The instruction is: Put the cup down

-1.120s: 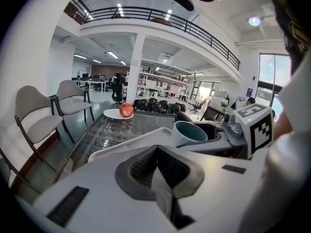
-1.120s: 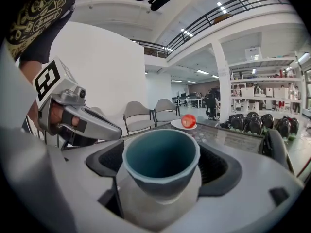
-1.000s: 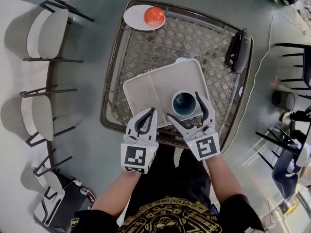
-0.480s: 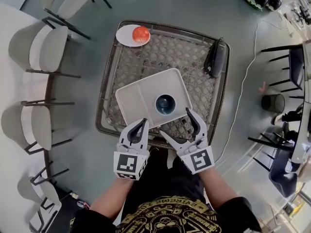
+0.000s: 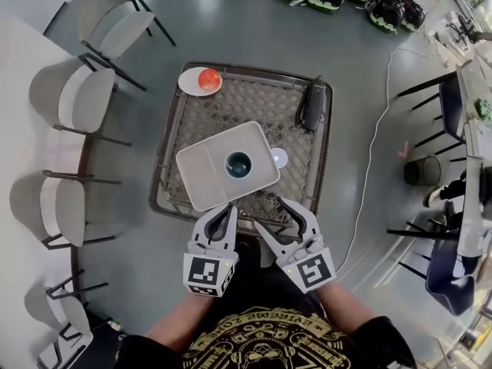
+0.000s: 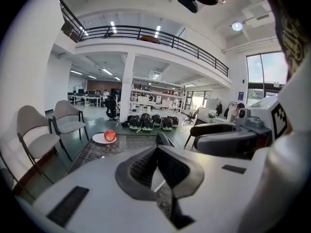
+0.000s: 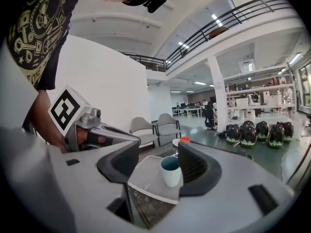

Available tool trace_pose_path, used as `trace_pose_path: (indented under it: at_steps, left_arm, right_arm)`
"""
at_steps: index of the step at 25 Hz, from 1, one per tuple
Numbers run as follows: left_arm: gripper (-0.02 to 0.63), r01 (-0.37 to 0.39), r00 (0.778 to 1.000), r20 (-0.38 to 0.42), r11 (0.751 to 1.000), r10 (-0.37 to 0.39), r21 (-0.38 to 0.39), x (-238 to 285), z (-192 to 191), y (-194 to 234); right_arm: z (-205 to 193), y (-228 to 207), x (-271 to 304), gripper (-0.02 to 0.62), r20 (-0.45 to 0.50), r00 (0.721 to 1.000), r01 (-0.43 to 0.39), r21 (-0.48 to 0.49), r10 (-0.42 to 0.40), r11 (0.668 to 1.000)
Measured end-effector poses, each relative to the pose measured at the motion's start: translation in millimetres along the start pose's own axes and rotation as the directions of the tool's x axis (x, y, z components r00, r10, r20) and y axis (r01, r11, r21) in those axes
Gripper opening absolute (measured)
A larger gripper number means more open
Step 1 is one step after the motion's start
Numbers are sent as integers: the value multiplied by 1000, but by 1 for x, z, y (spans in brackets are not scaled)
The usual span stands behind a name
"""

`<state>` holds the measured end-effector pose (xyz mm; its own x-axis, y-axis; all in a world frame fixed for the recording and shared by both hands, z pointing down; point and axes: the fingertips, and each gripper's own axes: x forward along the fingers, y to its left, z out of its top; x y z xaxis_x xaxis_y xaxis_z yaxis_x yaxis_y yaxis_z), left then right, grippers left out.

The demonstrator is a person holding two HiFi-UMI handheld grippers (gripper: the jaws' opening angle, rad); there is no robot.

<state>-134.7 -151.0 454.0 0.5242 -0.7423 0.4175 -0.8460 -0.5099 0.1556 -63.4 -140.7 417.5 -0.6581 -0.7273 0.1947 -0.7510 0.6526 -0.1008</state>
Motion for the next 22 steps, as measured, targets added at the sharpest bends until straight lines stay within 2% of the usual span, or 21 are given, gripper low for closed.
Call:
trace_pose_path:
  at_steps: [4, 9, 12, 22]
  left_arm:
    - [6, 8, 1000, 24, 1000, -8, 10, -12, 11, -32]
    - [6, -8, 998, 57, 1000, 7, 23, -31, 18, -55]
    - [6, -20, 998, 65, 999, 19, 25, -42, 20, -67]
    - [6, -49, 994, 104, 997, 42, 60, -75, 28, -111]
  right_arm:
    - [10, 5, -34, 254, 5, 1000, -4, 9, 4, 1000]
    - [19, 12, -65, 189, 19, 1000, 3, -9, -3, 1000]
    - [23, 16, -79, 174, 8, 1000, -3, -15, 3, 1000]
    - [38, 21, -124, 8, 29, 1000, -3, -40, 4, 999]
